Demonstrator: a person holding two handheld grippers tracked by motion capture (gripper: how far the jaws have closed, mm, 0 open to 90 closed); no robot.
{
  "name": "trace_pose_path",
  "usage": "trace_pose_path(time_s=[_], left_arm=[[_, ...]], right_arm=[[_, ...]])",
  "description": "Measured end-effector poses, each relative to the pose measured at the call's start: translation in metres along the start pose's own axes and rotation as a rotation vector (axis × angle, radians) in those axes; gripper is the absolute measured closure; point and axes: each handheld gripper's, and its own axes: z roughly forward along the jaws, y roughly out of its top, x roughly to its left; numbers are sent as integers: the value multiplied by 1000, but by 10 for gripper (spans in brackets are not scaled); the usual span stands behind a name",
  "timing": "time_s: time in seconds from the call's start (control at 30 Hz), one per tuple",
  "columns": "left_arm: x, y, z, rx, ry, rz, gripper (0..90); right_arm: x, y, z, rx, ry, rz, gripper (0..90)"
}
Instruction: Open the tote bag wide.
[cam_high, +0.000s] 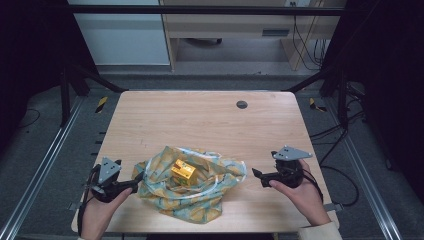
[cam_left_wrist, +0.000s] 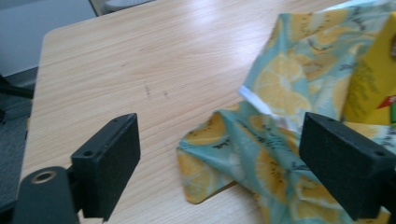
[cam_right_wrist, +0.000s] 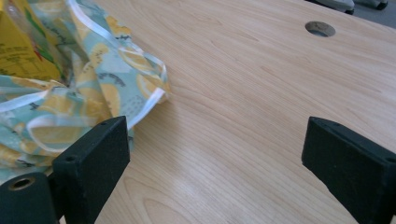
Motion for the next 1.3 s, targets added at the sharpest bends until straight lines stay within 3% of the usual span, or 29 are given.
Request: trace_pose_path(time_s=[0.2, 0.43, 1.0, 1.13, 1.23, 1.3], left_arm=[[12, -4, 1, 12, 14, -32, 80], [23, -9, 5, 50, 33, -38, 68], [43, -23, 19, 122, 67, -59, 54], [48, -28, 24, 157, 78, -78, 56], [48, -29, 26, 155, 62, -92, 58], [46, -28, 26, 151, 56, -77, 58]], right_arm=[[-8, -6, 0, 12, -30, 17, 65], [-18, -13, -2, 18, -57, 29, 62], [-51, -45, 0, 65, -130, 160, 67], [-50, -51, 4, 89, -131, 173, 66], [-47, -52, 8, 106, -124, 170, 76], [-44, -51, 10, 122, -119, 161, 80]])
